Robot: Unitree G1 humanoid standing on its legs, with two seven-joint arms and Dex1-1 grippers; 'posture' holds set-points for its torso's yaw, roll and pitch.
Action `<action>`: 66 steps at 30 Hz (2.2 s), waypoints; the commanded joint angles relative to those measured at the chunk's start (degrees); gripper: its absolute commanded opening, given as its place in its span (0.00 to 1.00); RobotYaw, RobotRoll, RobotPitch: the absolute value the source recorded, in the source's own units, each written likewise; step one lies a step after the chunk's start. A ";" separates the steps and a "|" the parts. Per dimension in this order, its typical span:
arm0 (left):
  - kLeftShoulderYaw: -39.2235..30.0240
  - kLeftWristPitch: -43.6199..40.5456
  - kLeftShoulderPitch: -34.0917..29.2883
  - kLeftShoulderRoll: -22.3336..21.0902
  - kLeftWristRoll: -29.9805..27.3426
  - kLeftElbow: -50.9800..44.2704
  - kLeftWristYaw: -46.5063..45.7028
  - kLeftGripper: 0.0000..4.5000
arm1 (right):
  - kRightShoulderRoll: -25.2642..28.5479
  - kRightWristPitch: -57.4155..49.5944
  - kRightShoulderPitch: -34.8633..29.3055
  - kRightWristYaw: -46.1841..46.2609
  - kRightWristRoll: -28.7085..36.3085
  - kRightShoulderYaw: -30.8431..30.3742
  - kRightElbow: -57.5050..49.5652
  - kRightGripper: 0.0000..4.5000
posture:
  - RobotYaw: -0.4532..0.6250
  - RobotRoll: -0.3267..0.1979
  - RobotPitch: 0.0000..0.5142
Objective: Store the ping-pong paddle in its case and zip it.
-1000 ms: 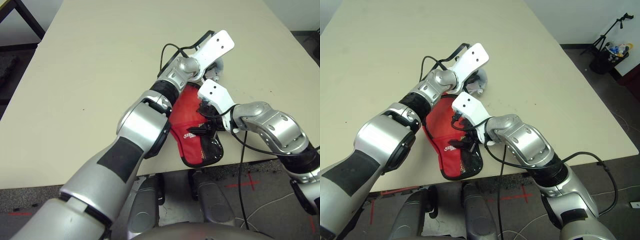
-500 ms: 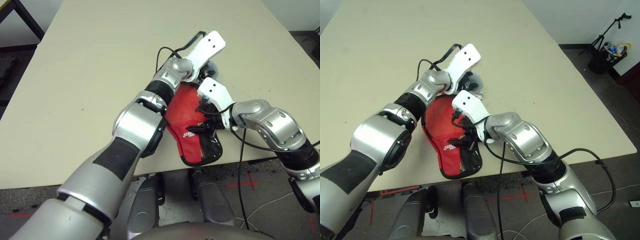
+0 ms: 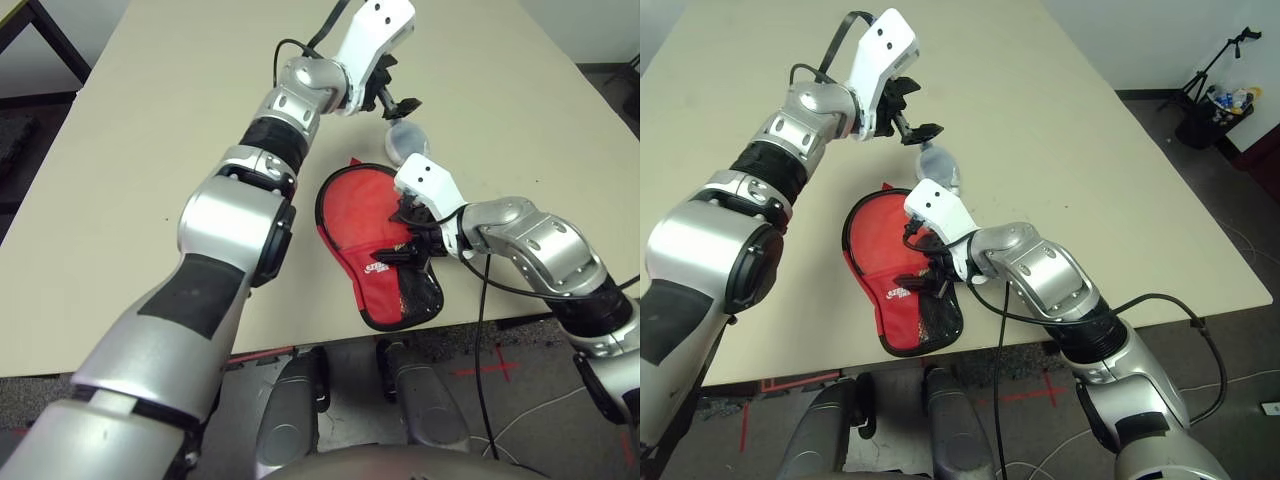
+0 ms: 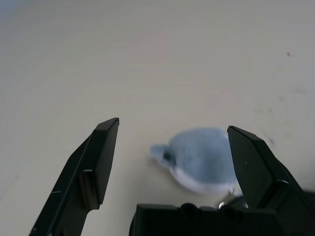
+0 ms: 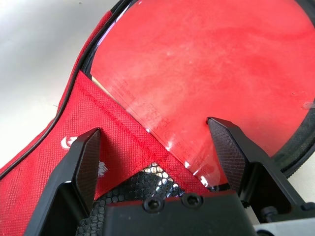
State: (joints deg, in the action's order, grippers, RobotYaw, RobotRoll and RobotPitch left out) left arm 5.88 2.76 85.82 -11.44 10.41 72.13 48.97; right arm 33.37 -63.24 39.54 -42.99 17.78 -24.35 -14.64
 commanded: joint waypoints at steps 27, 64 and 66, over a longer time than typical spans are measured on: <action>8.71 -17.82 -31.33 -3.38 -1.46 -23.27 15.00 1.00 | -1.69 1.91 0.74 -0.59 -4.45 -1.40 11.02 1.00 | 0.34 0.62 0.37; 9.80 -19.58 -33.33 -1.85 -1.96 -24.55 11.52 1.00 | -16.24 25.43 25.01 23.98 -21.50 15.50 62.60 0.79 | 0.36 0.62 0.34; 9.88 -19.56 -33.30 -1.82 -1.94 -24.46 11.54 1.00 | -15.98 25.37 24.74 23.87 -21.79 15.31 62.44 0.65 | 0.35 0.62 0.34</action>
State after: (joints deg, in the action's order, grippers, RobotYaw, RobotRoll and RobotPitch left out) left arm 12.97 -14.69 55.17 -12.65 6.53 44.91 61.00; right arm 17.00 -37.38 64.62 -18.88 -2.86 -9.11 46.07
